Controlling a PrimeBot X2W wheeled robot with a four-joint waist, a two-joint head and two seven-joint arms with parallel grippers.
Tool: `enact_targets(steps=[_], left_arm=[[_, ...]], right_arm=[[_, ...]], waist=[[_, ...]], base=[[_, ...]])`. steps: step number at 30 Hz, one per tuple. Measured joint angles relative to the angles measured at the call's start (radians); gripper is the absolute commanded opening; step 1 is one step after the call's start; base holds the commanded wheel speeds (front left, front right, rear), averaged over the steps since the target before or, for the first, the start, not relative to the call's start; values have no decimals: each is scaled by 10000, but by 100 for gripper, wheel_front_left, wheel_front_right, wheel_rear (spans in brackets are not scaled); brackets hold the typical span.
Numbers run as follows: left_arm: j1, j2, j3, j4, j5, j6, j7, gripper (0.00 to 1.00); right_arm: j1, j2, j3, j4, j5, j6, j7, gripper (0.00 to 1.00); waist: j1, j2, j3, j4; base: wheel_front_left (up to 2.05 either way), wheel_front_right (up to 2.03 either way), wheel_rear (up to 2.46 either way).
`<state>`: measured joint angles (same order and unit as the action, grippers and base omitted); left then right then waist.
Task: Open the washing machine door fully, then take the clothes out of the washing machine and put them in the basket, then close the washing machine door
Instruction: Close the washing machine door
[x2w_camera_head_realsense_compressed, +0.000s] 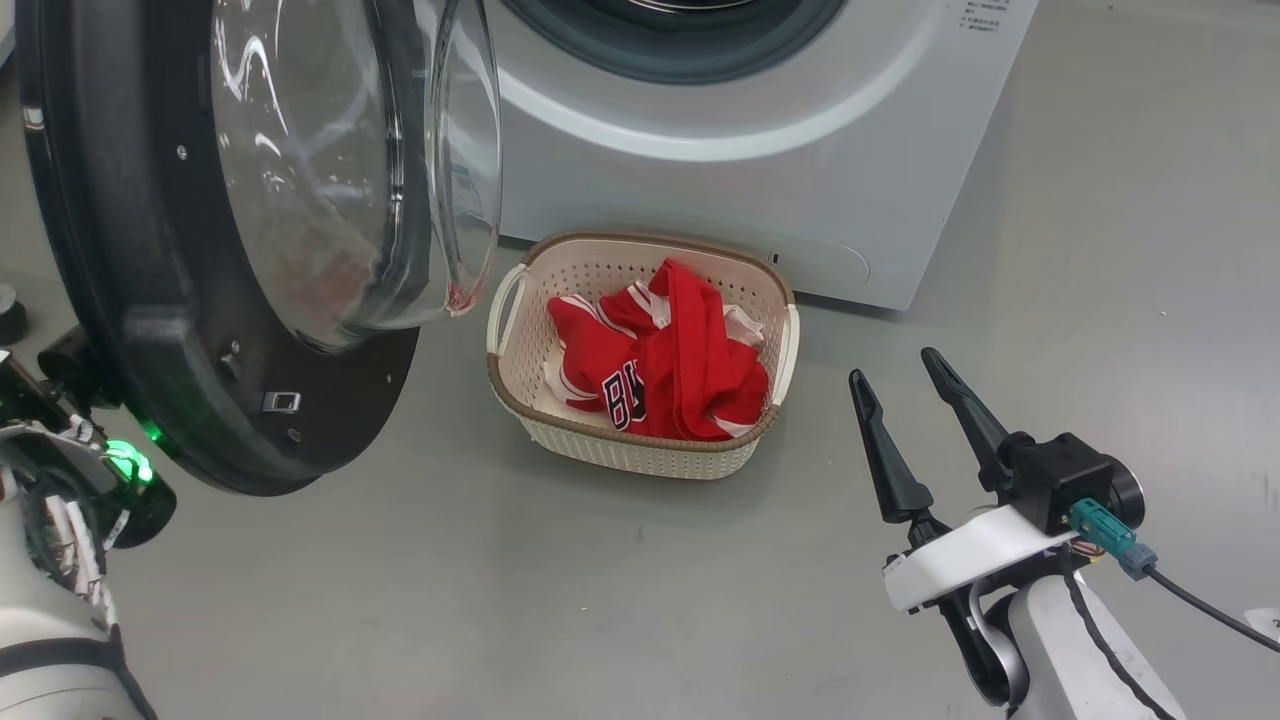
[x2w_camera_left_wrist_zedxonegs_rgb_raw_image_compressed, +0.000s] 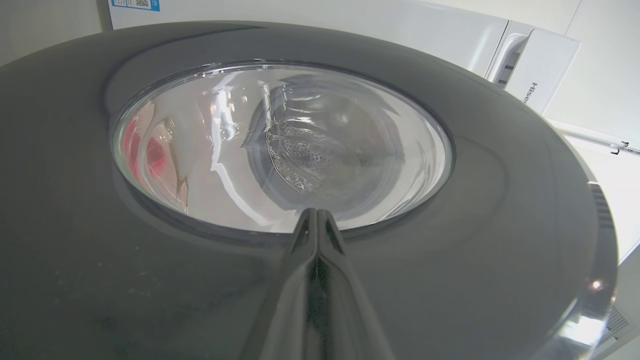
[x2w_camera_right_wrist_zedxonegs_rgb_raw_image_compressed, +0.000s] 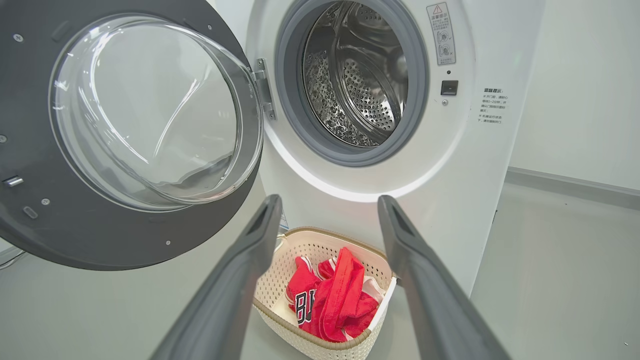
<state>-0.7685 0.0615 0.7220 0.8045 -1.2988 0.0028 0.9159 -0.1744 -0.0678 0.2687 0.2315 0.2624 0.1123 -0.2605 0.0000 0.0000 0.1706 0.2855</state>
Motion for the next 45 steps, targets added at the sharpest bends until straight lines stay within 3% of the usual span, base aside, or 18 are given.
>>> enact_targets(steps=[11,29,38,45], left_arm=[[650,-495,-274,-443,-38,-334,159,0],[1197,-477,-838,-1396,-391,-339,426,0],[1387,-451,-1632,-1344,-1064,-280,594,0],[1992,-466,-1914,-1929,-765,-470,81,0]], right_arm=[[30,40,-77,42,92,0,0,100],[160,67,-81,42,92,0,0,100],[162,75,-73,48,94,0,0,100],[179,81,-94,50,100,0,0,100]], waist=[[0,0,-161,-55],[0,0,-308,-34],[0,0,-351,-43],[0,0,-367,-30]], base=[[0,0,0],[0,0,0],[0,0,0],[0,0,0]])
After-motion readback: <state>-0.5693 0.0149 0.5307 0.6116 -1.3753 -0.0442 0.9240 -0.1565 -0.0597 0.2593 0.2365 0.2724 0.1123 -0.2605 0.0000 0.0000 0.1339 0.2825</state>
